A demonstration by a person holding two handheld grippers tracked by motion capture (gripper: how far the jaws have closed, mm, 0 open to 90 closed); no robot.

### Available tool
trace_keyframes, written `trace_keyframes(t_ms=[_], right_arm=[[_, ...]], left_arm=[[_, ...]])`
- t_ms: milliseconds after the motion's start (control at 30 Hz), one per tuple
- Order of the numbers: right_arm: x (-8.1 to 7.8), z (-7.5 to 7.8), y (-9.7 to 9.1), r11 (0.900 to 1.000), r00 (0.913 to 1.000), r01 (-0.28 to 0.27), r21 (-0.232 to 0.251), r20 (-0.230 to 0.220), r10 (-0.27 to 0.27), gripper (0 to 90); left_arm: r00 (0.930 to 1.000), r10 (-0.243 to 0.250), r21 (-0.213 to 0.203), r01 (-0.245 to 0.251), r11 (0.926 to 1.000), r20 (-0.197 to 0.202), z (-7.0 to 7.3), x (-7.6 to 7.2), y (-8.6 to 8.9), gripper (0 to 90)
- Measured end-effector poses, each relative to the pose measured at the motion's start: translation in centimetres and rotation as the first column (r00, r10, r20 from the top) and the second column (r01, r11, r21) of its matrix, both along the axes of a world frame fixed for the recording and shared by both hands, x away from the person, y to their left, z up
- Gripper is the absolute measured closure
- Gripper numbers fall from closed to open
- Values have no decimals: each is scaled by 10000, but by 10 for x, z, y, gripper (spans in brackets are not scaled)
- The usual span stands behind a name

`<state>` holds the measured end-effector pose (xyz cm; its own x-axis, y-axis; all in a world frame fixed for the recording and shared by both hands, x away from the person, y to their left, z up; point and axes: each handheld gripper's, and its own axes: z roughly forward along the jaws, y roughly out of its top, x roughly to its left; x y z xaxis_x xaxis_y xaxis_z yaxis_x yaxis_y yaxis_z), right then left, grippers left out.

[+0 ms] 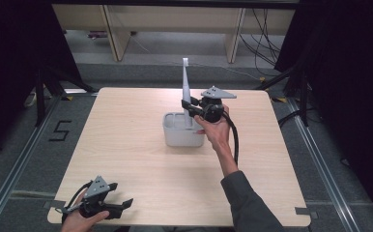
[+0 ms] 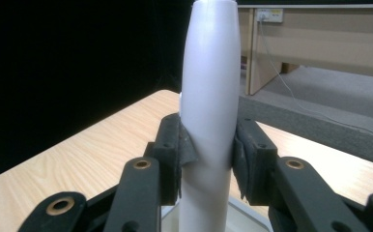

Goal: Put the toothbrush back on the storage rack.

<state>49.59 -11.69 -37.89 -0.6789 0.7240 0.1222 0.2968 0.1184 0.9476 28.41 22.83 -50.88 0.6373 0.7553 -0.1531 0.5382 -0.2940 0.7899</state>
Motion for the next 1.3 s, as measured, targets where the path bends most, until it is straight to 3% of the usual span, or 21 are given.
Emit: trace_keyframes(t_ms=[133, 167, 200, 233, 367, 400, 700, 833, 967, 1000, 1300], right_arm=[[5, -5, 1, 9998, 9999, 166, -55, -2, -166, 667], [7, -6, 1, 9995, 9994, 254, -168, 238, -250, 666], [7, -7, 2, 9996, 9996, 270, -33, -62, -270, 666], [9, -8, 2, 9996, 9996, 252, -123, 148, -251, 666], [9, -13, 4, 9992, 9992, 360, -168, -175, -363, 666], [10, -14, 4, 9989, 9994, 358, -300, -14, -359, 666], [12, -24, 7, 9975, 9995, 314, -638, -63, -318, 666], [10, -29, 9, 9974, 9989, 280, -667, -353, -304, 666], [11, -33, 8, 9940, 9995, 275, -1056, -94, -287, 666], [10, -34, 9, 9946, 9990, 233, -1007, -344, -269, 666], [11, -39, 15, 9842, 9991, 25, -1769, -411, -99, 666]], left_arm=[[10000, -28, -59, 28, 10000, 69, 0, 0, 0, 153], [10000, 4, -51, -4, 10000, 86, 0, 0, 0, 153], [10000, -5, 14, 5, 10000, 36, 0, 0, 0, 153], [10000, 2, 0, -2, 10000, 29, 0, 0, 0, 153], [9999, -4, -19, 4, 10000, 104, 0, 0, 1, 153], [10000, -33, 10, 33, 10000, 72, 0, 0, 1, 153], [9999, -72, -64, 73, 10000, 126, 0, 0, 1, 153], [9999, -38, -118, 39, 9999, 127, 0, 0, 1, 153], [9999, -63, -76, 64, 10000, 123, 0, 0, 1, 153], [9999, -44, -112, 46, 9999, 119, -1, 0, 1, 153], [10000, -24, -83, 25, 10000, 76, 0, 0, 1, 153]])
